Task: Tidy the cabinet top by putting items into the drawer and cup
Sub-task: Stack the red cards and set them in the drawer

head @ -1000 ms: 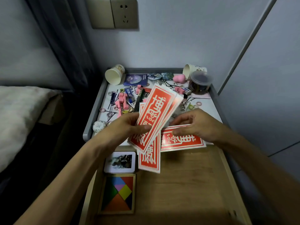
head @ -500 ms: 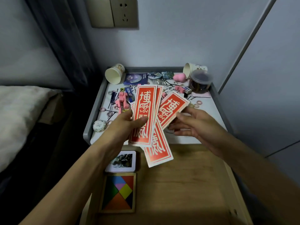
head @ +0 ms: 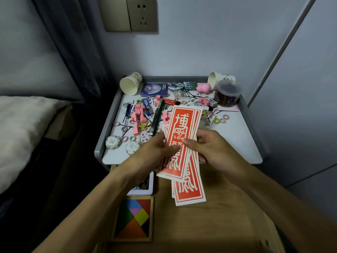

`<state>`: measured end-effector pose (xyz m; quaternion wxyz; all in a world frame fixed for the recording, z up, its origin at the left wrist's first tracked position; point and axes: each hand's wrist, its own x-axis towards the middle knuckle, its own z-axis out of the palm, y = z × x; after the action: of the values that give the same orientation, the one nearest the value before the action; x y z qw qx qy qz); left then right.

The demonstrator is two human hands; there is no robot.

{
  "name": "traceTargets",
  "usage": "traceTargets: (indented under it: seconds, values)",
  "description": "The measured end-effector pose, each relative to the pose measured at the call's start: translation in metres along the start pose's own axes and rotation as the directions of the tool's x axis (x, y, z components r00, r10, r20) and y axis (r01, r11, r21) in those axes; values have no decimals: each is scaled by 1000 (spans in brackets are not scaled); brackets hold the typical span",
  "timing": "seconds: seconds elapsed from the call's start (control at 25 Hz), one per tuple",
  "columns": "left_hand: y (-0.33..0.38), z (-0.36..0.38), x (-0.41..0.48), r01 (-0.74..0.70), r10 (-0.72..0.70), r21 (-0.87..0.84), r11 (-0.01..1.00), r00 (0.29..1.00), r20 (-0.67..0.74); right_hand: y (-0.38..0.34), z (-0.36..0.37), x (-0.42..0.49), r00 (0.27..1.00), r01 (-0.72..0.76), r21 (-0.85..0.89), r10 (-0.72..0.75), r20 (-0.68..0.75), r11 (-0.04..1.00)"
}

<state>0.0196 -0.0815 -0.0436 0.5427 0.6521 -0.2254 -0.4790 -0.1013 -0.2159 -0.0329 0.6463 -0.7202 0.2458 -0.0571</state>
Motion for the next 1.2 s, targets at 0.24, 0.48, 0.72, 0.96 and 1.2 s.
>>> traceTargets:
  seconds: [0.24, 0.48, 0.72, 0.96, 1.2]
  values:
    - [2, 11, -8, 169, -136, -171, 971, 972, 190, -1, -9, 4, 987, 80, 148, -58, -147, 986]
    - [-2, 13, -5, 229, -195, -102, 968, 943, 269, -1, 1, 7, 972, 179, 110, -157, -176, 978]
    - [-11, 26, 1, 121, -144, 300, 946, 988, 56, -3, 6, 8, 911, 316, -26, -311, -272, 948]
    - [-15, 20, 7, -58, 89, 464, 884, 995, -45, 9, 25, 4, 864, 385, -59, -382, -328, 921]
    - [-23, 20, 3, -312, 464, 662, 682, 884, -62, 4, 25, 1, 784, 474, 71, -384, -487, 878]
